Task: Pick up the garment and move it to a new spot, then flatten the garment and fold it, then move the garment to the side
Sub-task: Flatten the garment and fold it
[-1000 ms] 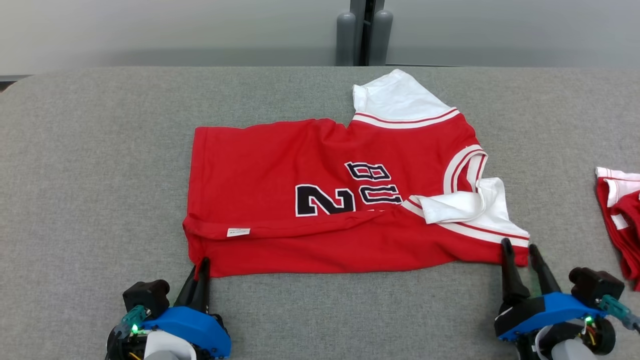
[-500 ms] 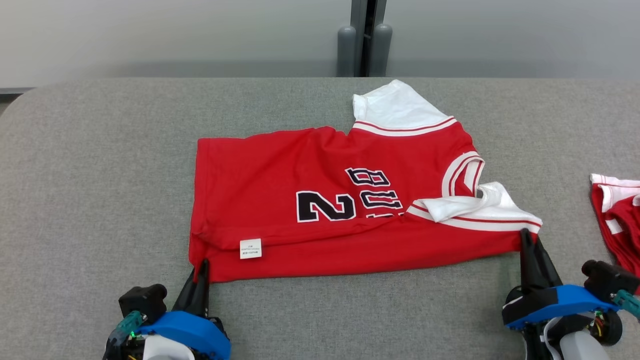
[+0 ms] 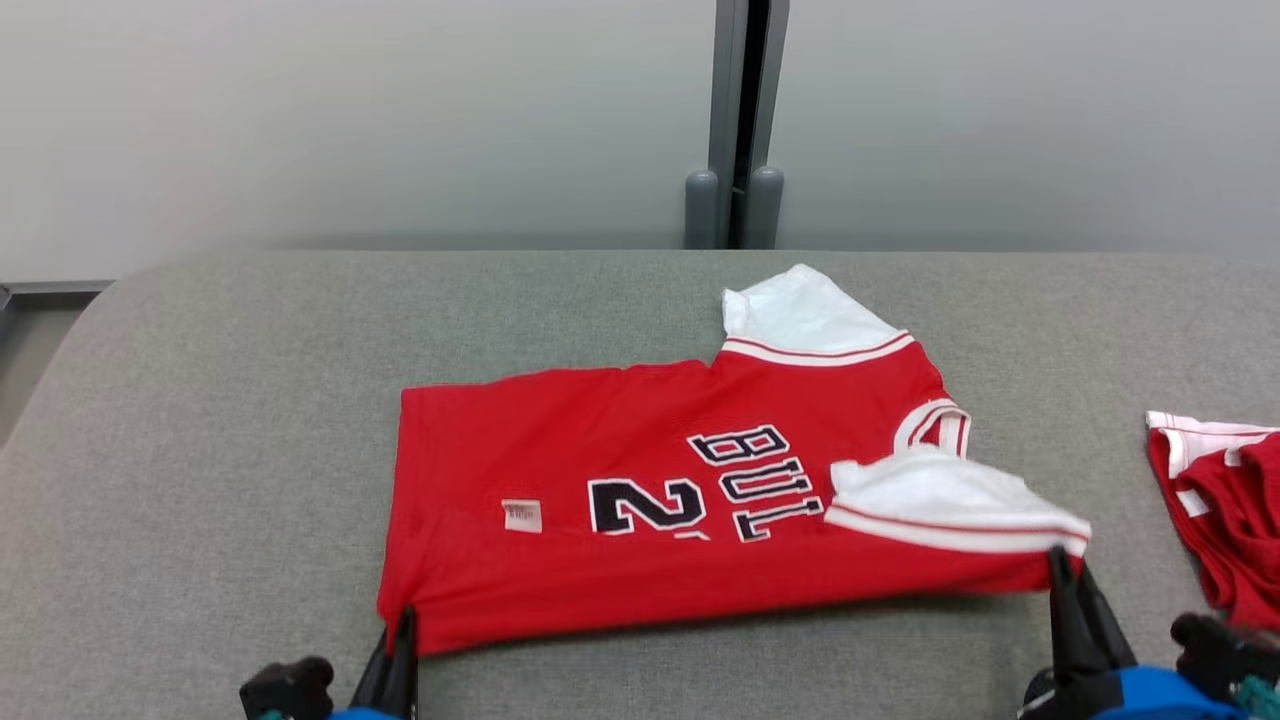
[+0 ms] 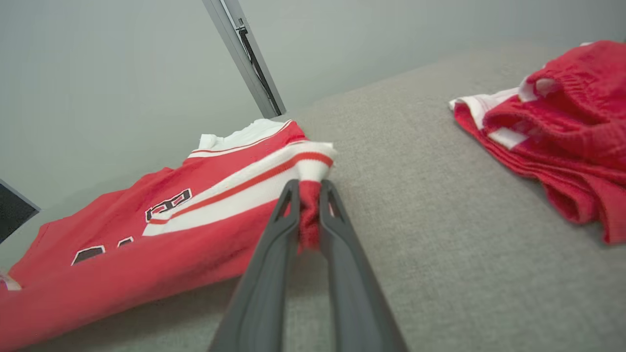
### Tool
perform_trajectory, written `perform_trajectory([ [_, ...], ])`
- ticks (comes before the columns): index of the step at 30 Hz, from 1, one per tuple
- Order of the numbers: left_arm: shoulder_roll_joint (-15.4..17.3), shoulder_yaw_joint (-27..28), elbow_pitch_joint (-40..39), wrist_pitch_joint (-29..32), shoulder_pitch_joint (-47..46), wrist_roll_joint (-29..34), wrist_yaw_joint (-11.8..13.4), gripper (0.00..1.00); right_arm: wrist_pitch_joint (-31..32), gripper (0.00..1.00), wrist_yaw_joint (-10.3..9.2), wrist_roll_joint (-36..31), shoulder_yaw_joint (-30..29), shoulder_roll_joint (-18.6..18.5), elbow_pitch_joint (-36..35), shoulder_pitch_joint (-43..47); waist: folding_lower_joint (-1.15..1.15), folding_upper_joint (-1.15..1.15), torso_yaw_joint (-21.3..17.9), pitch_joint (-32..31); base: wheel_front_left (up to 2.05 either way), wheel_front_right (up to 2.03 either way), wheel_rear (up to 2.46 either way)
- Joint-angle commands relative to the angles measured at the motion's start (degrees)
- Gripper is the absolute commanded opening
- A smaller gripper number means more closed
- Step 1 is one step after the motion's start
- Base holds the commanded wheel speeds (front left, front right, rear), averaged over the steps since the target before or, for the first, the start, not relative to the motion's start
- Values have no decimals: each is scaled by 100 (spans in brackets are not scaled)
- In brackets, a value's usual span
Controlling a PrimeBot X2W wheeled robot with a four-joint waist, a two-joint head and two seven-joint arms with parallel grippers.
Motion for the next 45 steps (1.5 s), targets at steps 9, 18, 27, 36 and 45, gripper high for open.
perform_trajectory([
  [9,-63,43,421,9,659,146,-9,100,-21,100,-2,-344,-26,-34,531,597,1,0,1,-87,0,0,0],
  [18,-9,498,-4,2,-14,605,33,100,-20,100,-1,-857,-39,-43,365,-85,1,0,80,239,0,0,0],
  [27,373,347,851,290,-1781,592,-11,100,-20,100,-1,-1210,338,-33,551,-1142,1,0,15,745,0,0,0],
  [36,701,-386,1466,773,-2827,-152,-8,100,-20,100,-1,-1292,627,-172,823,-1923,1,0,-121,1243,0,0,0],
  [45,738,-1076,1818,821,-3186,-679,-8,100,105,100,-1,-1356,907,-366,1010,-2651,1,0,-124,1525,0,0,0],
])
